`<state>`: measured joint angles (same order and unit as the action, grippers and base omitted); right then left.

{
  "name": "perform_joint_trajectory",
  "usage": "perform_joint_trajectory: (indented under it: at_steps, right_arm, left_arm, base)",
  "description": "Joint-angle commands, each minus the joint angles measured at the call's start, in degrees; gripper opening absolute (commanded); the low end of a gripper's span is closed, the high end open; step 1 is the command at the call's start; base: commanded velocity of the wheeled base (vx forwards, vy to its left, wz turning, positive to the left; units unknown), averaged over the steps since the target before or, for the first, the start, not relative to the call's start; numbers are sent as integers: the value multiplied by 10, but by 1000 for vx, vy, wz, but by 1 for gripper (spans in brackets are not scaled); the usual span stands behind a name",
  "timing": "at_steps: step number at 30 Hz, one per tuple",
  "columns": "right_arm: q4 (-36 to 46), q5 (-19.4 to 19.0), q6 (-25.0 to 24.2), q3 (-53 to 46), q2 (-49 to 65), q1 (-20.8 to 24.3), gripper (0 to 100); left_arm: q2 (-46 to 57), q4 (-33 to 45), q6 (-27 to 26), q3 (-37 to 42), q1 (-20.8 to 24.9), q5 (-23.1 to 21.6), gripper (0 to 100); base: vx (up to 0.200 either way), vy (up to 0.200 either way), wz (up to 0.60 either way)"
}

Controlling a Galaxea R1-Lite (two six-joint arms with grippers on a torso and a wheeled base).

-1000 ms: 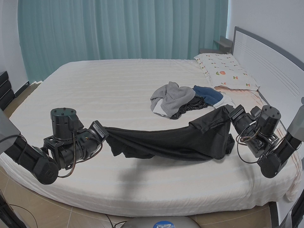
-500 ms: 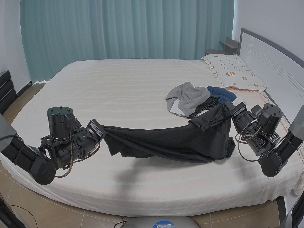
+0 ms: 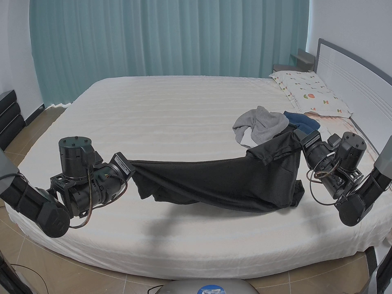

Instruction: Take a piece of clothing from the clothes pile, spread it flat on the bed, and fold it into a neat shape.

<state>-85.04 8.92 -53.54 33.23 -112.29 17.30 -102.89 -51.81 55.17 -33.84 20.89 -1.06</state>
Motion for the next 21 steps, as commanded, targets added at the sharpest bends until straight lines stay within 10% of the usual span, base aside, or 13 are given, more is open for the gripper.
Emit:
perform_joint_trajectory:
  at_steps: [1,21]
  right_arm:
    - [0,0,-1,0,2,-1,0]
    - [-21,0,0,-5,5,0,0]
  left_arm:
    - [1,0,0,0,0,0,0]
    - [8,0,0,2,1,0,0]
  base:
    - [0,200,0]
    - [0,200,0]
